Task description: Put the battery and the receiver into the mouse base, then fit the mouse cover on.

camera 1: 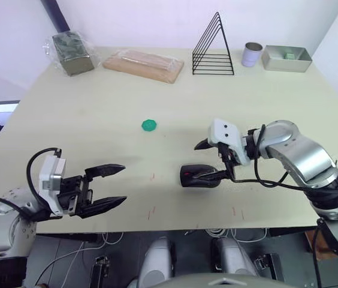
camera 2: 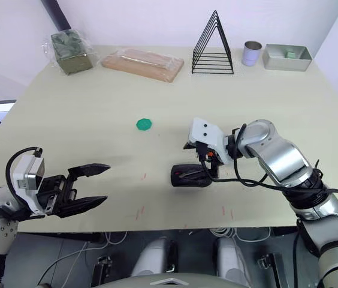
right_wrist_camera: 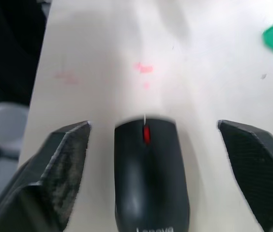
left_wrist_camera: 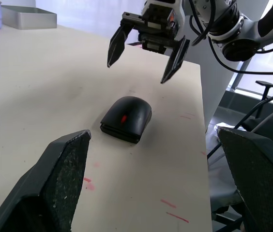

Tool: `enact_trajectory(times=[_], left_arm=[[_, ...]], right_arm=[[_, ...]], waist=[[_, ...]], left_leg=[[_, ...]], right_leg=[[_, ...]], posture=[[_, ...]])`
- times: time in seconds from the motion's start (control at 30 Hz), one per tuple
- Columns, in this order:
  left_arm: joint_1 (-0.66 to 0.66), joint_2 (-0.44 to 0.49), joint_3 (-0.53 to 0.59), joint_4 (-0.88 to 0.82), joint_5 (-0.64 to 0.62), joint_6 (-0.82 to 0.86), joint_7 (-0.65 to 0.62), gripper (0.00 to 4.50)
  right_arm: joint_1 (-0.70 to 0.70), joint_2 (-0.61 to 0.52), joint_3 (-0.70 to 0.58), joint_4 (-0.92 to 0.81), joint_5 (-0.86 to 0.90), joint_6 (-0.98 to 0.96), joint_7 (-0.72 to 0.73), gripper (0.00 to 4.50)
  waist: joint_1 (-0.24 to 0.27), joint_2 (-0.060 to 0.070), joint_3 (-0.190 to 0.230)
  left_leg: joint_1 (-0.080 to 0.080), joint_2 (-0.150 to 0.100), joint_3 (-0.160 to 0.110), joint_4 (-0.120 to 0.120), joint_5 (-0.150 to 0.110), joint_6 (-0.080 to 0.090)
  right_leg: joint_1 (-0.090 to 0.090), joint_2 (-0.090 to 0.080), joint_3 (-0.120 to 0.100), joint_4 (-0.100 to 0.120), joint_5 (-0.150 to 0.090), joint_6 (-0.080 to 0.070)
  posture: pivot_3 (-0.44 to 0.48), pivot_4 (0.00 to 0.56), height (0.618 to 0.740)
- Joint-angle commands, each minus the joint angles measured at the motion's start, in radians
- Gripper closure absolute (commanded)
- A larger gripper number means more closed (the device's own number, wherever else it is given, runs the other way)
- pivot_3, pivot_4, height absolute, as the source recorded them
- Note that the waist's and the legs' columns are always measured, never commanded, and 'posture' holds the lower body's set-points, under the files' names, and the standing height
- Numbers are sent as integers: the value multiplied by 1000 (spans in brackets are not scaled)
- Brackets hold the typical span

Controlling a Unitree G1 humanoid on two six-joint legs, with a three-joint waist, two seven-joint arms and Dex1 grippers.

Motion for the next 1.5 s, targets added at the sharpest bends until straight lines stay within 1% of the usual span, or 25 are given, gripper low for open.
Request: enact_trajectory(times=[0.03,0.1,0.23,0.33,0.37,0.67,0.9,1.1,1.37,1.5], left_arm=[[-2,-1,28,-15,-11,-13,1,0],[-3,-2,26,-14,-9,-14,2,0],[-7,-1,24,-15,-7,-13,3,0],[-7,0,24,-15,-7,-11,3,0],[-7,0,24,-16,-7,-10,4,0],[-11,0,21,-15,-6,-10,5,0],[-9,-5,16,-20,-5,-12,11,0],[-3,-6,17,-26,-4,-7,13,0],[7,-8,15,-37,-6,-2,24,0],[9,-8,15,-39,-6,-1,25,0]], right_arm=[[1,37,15,-30,-6,20,-70,1855],[-5,78,47,-13,-23,31,-116,1855],[-7,123,76,-2,-24,61,-159,1855],[-12,142,90,-1,-25,68,-180,2738],[-14,146,96,1,-28,66,-185,3149],[-21,161,150,38,-54,52,-206,3149],[-30,153,199,83,-92,39,-195,3149],[-33,156,202,91,-97,73,-194,3149],[6,127,279,127,-143,57,-178,3149],[11,126,288,139,-149,53,-171,3149]], waist=[[-1,0,0],[-3,0,0],[-4,0,0],[0,-1,-1],[-1,-2,-1],[-3,-2,-1],[-3,-2,-1],[-3,-2,-1],[-3,-1,-1],[-2,-3,-2]], left_leg=[[0,0,0,0,0,0],[0,0,0,0,0,0],[0,0,0,0,1,-1],[0,0,-1,0,1,-1],[0,0,-1,0,1,-1],[0,0,-1,0,1,-1],[0,0,-1,0,1,-1],[0,0,-1,0,1,-1],[1,0,-1,0,1,-1],[1,0,-1,0,1,-1]], right_leg=[[0,0,0,0,0,0],[0,0,0,0,0,0],[0,1,0,3,0,0],[0,0,0,2,0,0],[0,0,0,2,0,0],[0,0,0,2,0,0],[0,1,0,2,0,-1],[0,1,0,2,0,-1],[0,0,-1,2,0,-1],[0,0,-1,2,-1,-1]], posture=[[0,150,740],[0,150,740],[0,150,740],[0,150,740],[0,150,740],[0,150,740],[0,150,740],[0,150,740],[0,150,740],[0,150,740]])
